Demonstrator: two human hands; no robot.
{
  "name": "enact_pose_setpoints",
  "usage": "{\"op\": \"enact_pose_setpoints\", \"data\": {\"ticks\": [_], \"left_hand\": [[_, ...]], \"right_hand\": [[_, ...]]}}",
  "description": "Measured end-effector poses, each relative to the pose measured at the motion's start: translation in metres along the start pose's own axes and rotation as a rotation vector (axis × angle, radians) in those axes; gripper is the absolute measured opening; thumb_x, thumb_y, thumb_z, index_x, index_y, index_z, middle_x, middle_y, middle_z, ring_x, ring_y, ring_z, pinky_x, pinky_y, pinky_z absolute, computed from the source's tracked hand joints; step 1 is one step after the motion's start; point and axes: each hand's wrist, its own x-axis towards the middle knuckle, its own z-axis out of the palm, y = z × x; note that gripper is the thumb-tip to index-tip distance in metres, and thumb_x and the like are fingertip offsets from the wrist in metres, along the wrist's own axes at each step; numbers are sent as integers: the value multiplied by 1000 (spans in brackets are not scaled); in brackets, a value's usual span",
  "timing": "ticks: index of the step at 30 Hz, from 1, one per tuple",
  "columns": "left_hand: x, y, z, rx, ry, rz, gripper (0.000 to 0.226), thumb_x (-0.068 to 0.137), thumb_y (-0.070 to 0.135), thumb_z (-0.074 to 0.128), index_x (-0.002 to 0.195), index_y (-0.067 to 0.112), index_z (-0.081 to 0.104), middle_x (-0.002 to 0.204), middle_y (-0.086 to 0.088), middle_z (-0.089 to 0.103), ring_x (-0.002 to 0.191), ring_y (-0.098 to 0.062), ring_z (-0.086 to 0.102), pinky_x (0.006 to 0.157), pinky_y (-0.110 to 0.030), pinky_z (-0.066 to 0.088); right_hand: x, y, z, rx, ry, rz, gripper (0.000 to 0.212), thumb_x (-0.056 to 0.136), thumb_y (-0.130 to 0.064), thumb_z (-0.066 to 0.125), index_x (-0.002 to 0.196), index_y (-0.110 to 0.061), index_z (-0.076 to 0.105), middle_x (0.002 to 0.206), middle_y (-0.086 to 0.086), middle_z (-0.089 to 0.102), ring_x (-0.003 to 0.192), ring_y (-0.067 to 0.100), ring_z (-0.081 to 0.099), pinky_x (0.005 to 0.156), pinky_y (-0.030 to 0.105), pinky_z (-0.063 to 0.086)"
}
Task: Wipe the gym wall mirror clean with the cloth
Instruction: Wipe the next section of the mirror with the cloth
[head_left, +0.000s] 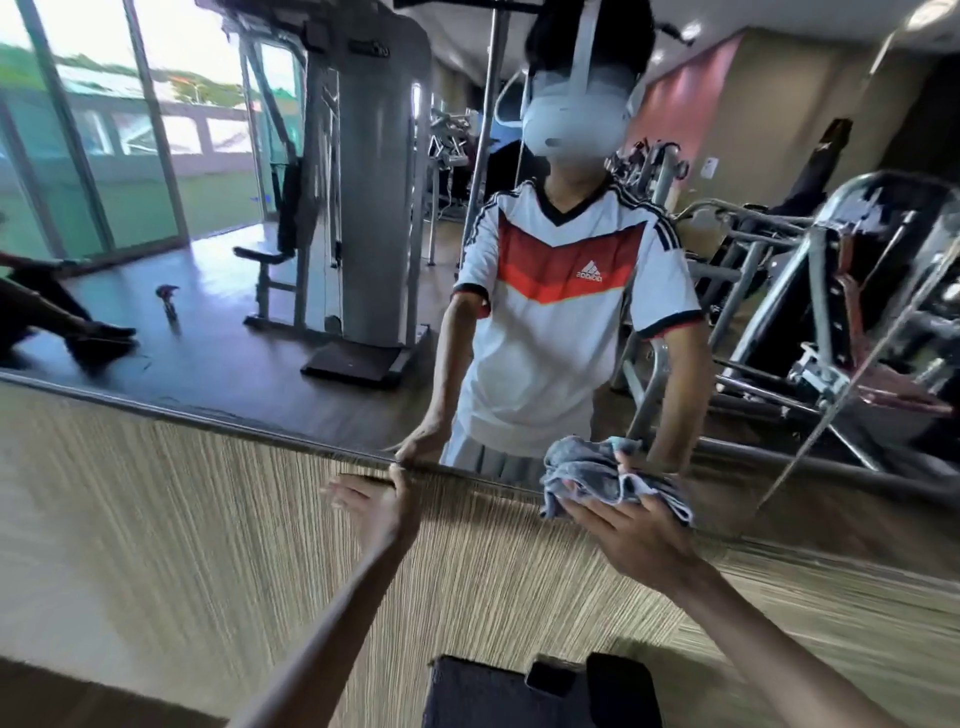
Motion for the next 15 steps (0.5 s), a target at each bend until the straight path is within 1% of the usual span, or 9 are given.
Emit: {"op": "enact_pose_setpoints", "data": {"ticks": [2, 4, 5, 7, 9, 10, 12, 13, 15], "left_hand": [[-18, 5, -1, 26, -37, 24, 82, 107, 42, 30, 151, -7, -18, 159, -27, -26, 151, -38, -14, 122, -42, 5], [-25, 9, 0, 10, -42, 49, 82, 106, 43, 31, 152, -4, -18, 160, -24, -27, 152, -37, -13, 122, -42, 6], [-23, 8, 2, -6, -28, 41, 81, 106, 42, 32, 154, -2, -17, 160, -22, -27, 152, -36, -12, 122, -41, 6], [-17, 4, 6, -24, -19, 14, 80, 106, 41, 33, 155, -1, -14, 161, -20, -27, 153, -33, -12, 122, -36, 3], [-23, 5, 5, -65, 8, 24, 78, 107, 39, 34, 155, -4, -11, 163, -20, -22, 153, -29, -13, 119, -27, -1], [-25, 6, 8, -96, 30, 16, 77, 108, 36, 36, 155, -7, -8, 164, -21, -17, 153, -29, -10, 118, -25, -1], [-31, 10, 20, -131, 71, -7, 82, 104, 38, 44, 153, -12, 0, 164, -27, -5, 153, -35, 2, 123, -34, 5], [-37, 13, 28, -133, 77, -17, 86, 102, 40, 45, 153, -12, -1, 163, -27, -5, 152, -37, 3, 124, -38, 8], [-57, 21, 47, -109, 57, -13, 82, 106, 34, 42, 153, -10, -10, 163, -25, -17, 153, -34, -9, 121, -34, -1]], "right_hand": [[36, -16, 10, 6, 40, 16, 51, 93, -9, 44, 142, -20, 56, 149, -7, 49, 120, 12, 57, 105, 42, 36], [75, -44, 17, 90, -20, 47, 52, 94, -14, 50, 146, -21, 50, 154, -7, 43, 131, 11, 52, 116, 47, 29], [92, -56, 20, 170, -68, 81, 54, 92, -16, 54, 146, -22, 50, 151, -7, 47, 130, 11, 53, 118, 48, 25], [109, -72, 21, 251, -94, 124, 60, 87, -16, 60, 146, -21, 50, 145, -7, 55, 127, 11, 56, 123, 48, 14], [102, -76, 22, 240, -140, 96, 60, 88, -13, 51, 147, -17, 47, 143, -4, 57, 125, 13, 57, 124, 47, 7], [90, -69, 23, 193, -155, 47, 58, 90, -12, 46, 148, -14, 45, 144, -2, 56, 124, 15, 58, 124, 49, 7], [54, -48, 31, 128, -151, -22, 53, 96, -10, 42, 149, -12, 44, 144, 1, 57, 120, 19, 60, 123, 52, 13], [34, -34, 34, 114, -152, -31, 49, 99, -12, 42, 147, -13, 47, 140, 0, 59, 116, 20, 62, 122, 53, 18], [-14, -2, 35, 114, -170, -22, 42, 103, -21, 44, 144, -16, 52, 133, -2, 65, 107, 19, 66, 120, 51, 23]]}}
